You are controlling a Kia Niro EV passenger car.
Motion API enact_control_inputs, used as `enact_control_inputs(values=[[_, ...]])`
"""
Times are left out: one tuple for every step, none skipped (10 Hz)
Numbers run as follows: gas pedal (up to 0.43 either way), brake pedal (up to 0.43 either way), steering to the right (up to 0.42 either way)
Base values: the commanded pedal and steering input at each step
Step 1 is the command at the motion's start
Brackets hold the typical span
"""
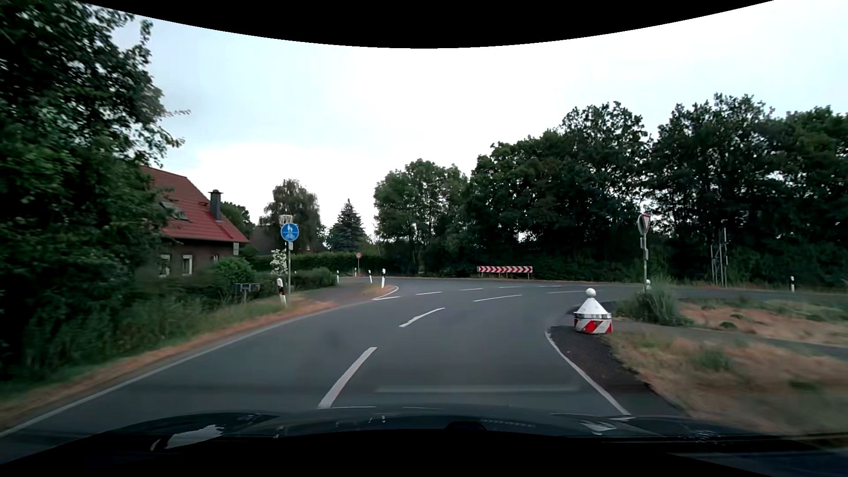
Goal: Follow the waypoints while adhering to traffic rules and regulations
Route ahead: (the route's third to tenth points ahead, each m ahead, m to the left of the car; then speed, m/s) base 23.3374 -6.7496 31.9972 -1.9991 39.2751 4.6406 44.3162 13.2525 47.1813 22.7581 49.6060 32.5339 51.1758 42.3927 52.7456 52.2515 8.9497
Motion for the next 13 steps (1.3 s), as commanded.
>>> enact_control_inputs(values=[[0.0,0.067,0.055],[0.0,0.067,0.06],[0.0,0.067,0.067],[0.0,0.067,0.081],[0.0,0.061,0.093],[0.0,0.055,0.102],[0.0,0.037,0.112],[0.0,0.006,0.122],[0.0,0.0,0.132],[0.0,0.006,0.147],[0.0,0.006,0.167],[0.0,0.0,0.188],[0.0,0.0,0.213]])
